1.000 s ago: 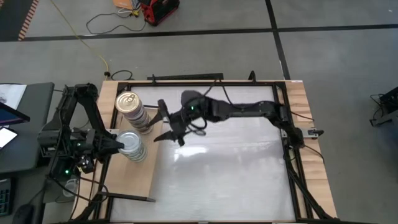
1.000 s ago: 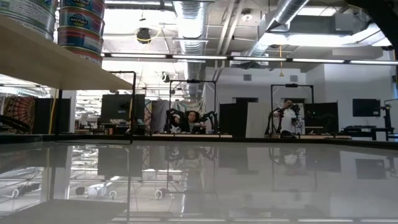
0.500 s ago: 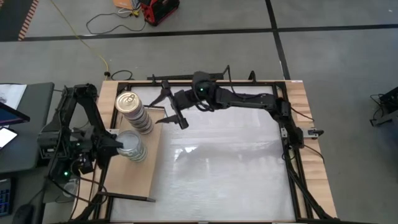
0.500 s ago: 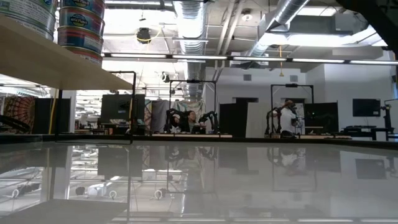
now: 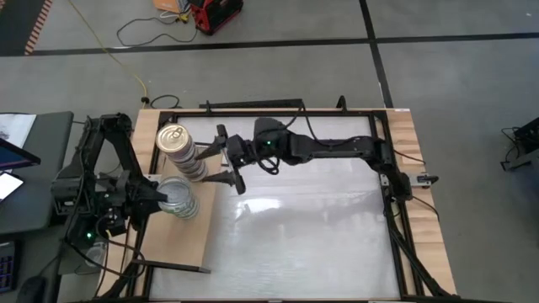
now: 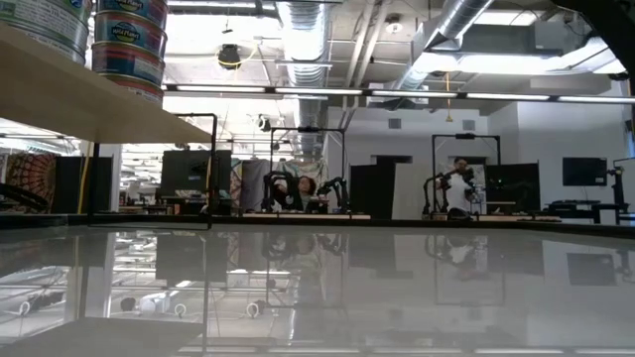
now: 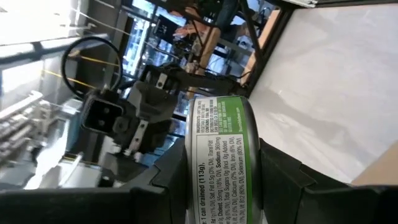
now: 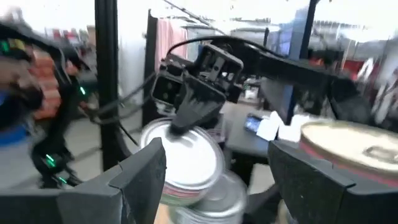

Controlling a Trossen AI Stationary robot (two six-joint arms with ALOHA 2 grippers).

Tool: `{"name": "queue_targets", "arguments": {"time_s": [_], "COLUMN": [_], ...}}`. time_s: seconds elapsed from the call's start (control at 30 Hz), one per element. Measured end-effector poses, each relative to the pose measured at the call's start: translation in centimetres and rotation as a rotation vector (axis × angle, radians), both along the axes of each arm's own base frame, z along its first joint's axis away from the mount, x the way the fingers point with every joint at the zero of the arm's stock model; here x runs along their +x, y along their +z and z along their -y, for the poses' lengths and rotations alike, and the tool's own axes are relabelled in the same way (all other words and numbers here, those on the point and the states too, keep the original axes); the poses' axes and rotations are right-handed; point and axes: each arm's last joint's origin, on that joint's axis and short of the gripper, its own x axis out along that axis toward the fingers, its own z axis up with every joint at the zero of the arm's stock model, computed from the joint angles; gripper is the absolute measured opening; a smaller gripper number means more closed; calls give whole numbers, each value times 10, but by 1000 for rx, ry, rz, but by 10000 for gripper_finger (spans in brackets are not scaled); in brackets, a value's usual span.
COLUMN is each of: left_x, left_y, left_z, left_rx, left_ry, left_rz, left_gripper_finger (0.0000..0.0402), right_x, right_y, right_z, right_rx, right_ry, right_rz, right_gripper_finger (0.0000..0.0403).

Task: Stack canned seafood by type on shelf
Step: Stack the green tuna can on top of the green tuna can on the shelf

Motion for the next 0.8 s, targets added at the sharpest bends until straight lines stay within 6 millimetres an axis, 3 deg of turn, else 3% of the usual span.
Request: {"name": "queue_targets", "arguments": {"time_s": [0.3, 0.47, 0.8], "left_x": [0, 0, 1], "left_y": [0, 1, 1], "left_z": [-1, -1, -7], "left_rx": [64, 133, 162], "left_ry": [-2, -1, 6], "left_rz": [12, 31, 11], "left_gripper_finger": [140, 140, 140], "right_x": [-1, -8, -11], "right_y": [0, 10, 14], "right_z": [-19, -25, -40], "right_rx": [178, 336, 627], "right_ry": [-60, -113, -100], "right_rz": [-232, -379, -489], "right_gripper_finger": [311, 311, 311]}}
